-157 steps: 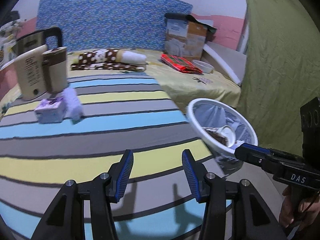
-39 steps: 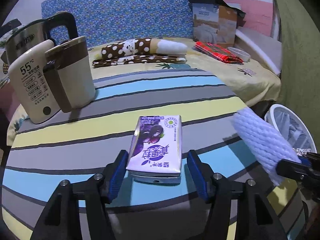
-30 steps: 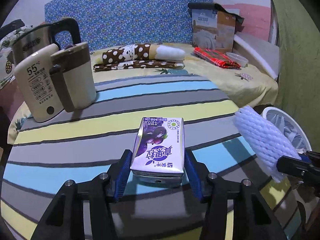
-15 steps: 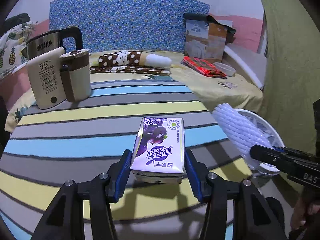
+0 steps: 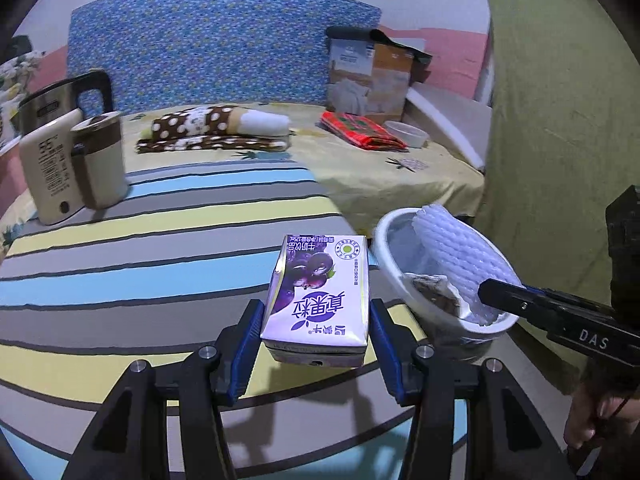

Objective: Collect trash
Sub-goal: 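Carry the foam sleeve and carton over the wastebasket with both tools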

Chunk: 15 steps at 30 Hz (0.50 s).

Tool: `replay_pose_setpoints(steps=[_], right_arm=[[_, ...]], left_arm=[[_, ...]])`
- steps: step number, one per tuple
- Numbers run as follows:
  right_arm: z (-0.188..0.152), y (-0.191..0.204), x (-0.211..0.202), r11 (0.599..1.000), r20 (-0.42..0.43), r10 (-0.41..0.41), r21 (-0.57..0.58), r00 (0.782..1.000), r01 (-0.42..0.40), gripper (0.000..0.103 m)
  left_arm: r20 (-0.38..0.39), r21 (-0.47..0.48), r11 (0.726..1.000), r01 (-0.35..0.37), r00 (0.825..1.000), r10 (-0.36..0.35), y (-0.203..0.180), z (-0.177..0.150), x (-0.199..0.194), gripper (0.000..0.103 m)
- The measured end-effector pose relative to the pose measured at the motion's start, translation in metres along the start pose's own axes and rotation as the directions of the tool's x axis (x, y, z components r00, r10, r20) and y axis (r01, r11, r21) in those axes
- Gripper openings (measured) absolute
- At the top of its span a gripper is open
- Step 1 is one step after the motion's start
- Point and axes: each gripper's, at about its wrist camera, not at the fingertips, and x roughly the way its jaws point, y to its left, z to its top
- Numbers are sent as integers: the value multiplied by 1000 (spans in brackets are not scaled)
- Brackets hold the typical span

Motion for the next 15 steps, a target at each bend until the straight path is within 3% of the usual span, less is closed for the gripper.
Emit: replay_pose_setpoints(steps=[15], right_arm=[[-6, -55, -18, 988, 36, -110, 113, 993, 105, 23]], left_arm=[[-46, 103, 987, 121, 992, -116, -75, 15, 44, 53]])
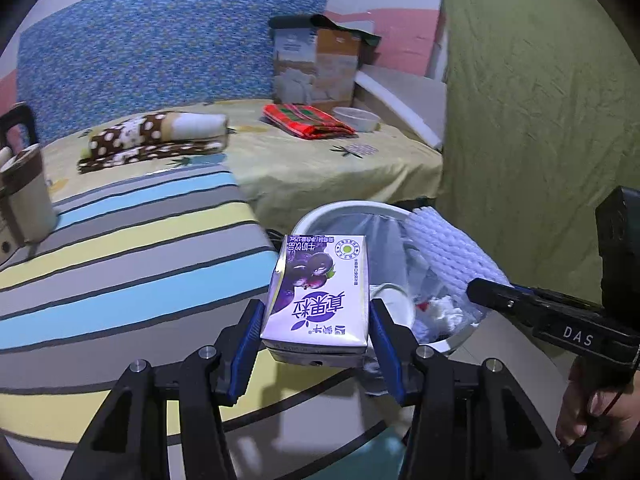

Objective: Collect trash
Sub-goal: 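Carry the foam sleeve and carton over the wastebasket with both tools, then open both tools to drop the foam sleeve and carton into the wastebasket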

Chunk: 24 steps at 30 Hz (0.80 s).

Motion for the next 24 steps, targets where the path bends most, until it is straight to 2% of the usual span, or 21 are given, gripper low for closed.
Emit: replay_pose_setpoints(steps=[8, 13, 21, 24], right_arm=[[-1, -18, 2, 999, -6, -16, 37, 1000, 17, 23], [-2, -29, 3, 998, -10, -26, 53, 1000, 27, 23], [-1, -38, 8, 997, -24, -38, 66, 999, 40, 23], [-1, -39, 10, 997, -29, -39, 67, 999, 41, 23]], left_arm=[[-53, 34, 997, 68, 996, -66, -29, 2, 34, 53], [-53, 42, 994, 104, 993, -101, -41, 10, 49, 53], [-50, 56, 989, 134, 990, -131, -55, 24, 71, 53], [-44, 53, 991, 120, 992, -117, -52, 28, 74, 53]])
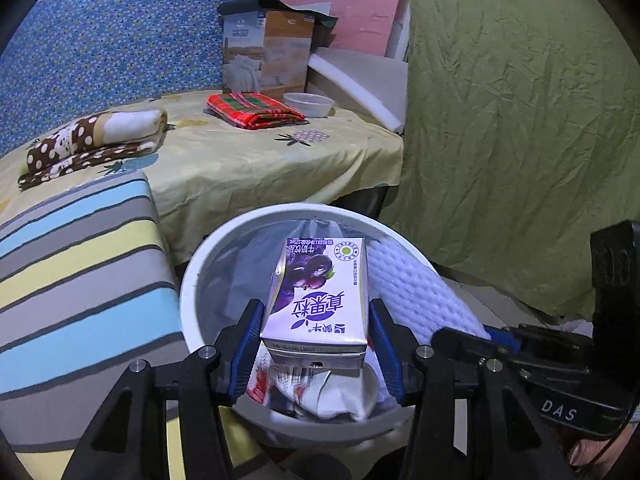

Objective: Collect trash
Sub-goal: 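Open both tools to drop the foam sleeve and carton into the wastebasket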

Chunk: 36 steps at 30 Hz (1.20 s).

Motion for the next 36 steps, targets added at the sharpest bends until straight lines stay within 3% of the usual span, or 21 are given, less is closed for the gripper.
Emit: replay_pose_setpoints(steps=[8, 13, 18, 36], right_arm=[[1, 2, 9, 1000, -19, 3, -1, 1000, -3, 26], [0, 5, 11, 1000, -29, 11, -10, 1000, -12, 28], [1, 7, 11, 1000, -18, 21, -8, 1000, -21, 41], [-5, 33, -12, 997, 20, 25, -72, 999, -23, 42]], left_arm=[[-5, -45, 998, -48, 999, 48, 21, 3, 0, 54], [-31, -62, 997, -40, 999, 39, 28, 4, 5, 54], [-37, -77, 997, -33, 999, 30, 32, 3, 6, 54], [-6, -84, 995, -52, 999, 52, 36, -18, -42, 54]])
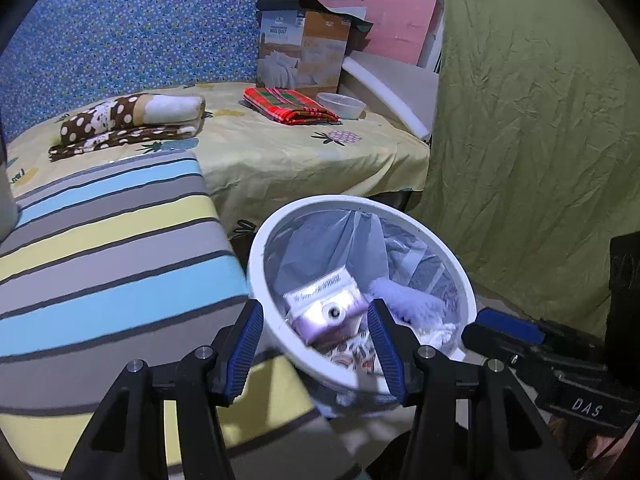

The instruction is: Collect trash

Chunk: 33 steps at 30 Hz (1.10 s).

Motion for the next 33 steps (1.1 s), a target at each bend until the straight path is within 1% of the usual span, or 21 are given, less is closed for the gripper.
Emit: replay_pose_setpoints(steps=[6, 7, 9, 10, 19, 27, 33], right_arm=[[-8, 16, -12, 999, 22, -2, -34, 1000, 3, 44], [-10, 21, -14, 999, 26, -3, -46, 1000, 4, 45], [-14, 27, -17, 998, 27, 1, -64, 1000, 0, 53], [-15, 30, -19, 997, 27, 3, -75, 1000, -1, 55], [-30, 54, -33, 988, 41, 6, -153, 999, 0, 55], [-39, 70, -43, 983, 56, 10, -186, 998, 1, 55], [-49, 83, -46, 978, 51, 8, -208, 999, 3, 55]], left_arm=[[16, -6, 1000, -19, 1000, 19, 0, -19, -29, 54], [20, -9, 1000, -25, 999, 26, 0, -24, -36, 54], [31, -9, 999, -37, 999, 37, 0, -31, -49, 54], [36, -9, 999, -42, 998, 42, 1, -33, -53, 54], [81, -29, 994, -104, 991, 106, 6, -62, -103, 54], [111, -44, 990, -137, 984, 141, 4, -84, -134, 54], [139, -49, 985, -165, 975, 171, 0, -93, -151, 54]])
